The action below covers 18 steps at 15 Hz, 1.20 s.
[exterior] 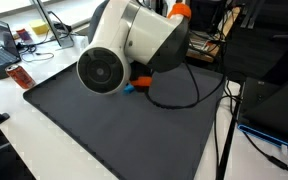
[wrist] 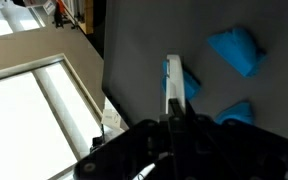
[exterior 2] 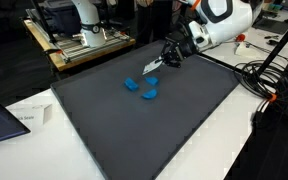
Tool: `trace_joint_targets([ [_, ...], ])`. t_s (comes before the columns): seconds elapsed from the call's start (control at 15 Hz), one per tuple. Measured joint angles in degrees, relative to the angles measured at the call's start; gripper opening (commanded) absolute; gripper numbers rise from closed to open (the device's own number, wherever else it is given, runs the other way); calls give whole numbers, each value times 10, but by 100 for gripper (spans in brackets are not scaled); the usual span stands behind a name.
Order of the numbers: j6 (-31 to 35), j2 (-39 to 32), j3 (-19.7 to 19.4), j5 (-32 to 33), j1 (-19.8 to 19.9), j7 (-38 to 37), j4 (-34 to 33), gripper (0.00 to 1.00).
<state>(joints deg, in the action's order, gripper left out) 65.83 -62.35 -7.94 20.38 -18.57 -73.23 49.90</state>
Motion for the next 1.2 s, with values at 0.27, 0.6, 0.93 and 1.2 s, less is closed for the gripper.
trace_joint_targets([
  [0.27, 67, 47, 7, 3, -4, 62, 55, 1],
  [0.6, 157, 131, 10, 3, 4, 156, 176, 1],
  [0.93, 230, 223, 13, 5, 24, 232, 298, 1],
  [1.2, 285, 305, 20, 6, 44, 294, 402, 1],
])
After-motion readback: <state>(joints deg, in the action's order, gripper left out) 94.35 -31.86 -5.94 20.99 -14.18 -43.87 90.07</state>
